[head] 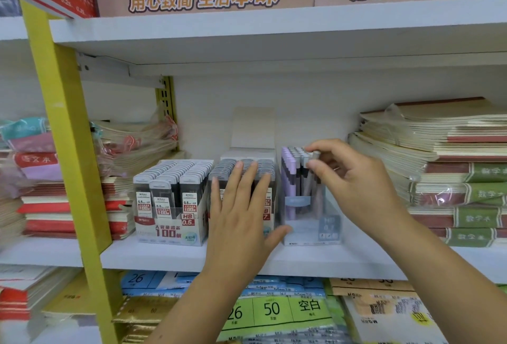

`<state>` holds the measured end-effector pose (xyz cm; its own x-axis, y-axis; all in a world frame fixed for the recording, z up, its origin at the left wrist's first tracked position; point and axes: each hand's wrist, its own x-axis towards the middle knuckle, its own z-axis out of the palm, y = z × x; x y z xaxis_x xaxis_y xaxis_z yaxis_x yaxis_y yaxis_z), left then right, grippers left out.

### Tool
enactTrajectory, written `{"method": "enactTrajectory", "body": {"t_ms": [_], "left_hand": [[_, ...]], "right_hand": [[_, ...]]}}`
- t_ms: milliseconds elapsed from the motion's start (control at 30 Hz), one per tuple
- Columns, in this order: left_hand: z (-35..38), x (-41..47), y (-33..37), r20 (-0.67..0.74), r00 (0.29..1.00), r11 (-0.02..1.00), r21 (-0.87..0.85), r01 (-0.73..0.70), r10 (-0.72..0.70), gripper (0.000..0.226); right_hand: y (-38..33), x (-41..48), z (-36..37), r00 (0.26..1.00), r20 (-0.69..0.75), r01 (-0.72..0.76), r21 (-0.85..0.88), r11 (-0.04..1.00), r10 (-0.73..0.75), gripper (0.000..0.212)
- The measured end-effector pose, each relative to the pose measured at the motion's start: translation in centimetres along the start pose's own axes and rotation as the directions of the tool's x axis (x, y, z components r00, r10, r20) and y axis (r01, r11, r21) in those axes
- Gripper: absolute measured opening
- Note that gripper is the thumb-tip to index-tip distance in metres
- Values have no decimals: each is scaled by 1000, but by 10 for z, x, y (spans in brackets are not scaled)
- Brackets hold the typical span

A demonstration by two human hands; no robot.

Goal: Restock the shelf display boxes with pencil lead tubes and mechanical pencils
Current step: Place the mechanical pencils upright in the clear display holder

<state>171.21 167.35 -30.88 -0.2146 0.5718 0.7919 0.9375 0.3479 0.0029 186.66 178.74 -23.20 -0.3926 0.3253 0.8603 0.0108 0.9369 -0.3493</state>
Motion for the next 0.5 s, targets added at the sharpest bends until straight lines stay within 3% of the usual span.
{"method": "enactTrajectory", "body": {"t_ms": [367, 433, 500], "left_hand": [[5, -1, -2, -19, 1000, 999, -44, -15, 14, 85], [6, -1, -2, -27, 1000, 999, -40, -16, 15, 85], [7, -1, -3, -35, 999, 999, -45, -16, 15, 85]], "right_hand": [[-3, 1, 4, 995, 5, -101, 90, 991, 101, 24], [-2, 0, 7, 994, -8, -106, 56, 993, 107, 22], [-2, -1, 11, 999, -32, -44, -97, 994, 41, 18]]}}
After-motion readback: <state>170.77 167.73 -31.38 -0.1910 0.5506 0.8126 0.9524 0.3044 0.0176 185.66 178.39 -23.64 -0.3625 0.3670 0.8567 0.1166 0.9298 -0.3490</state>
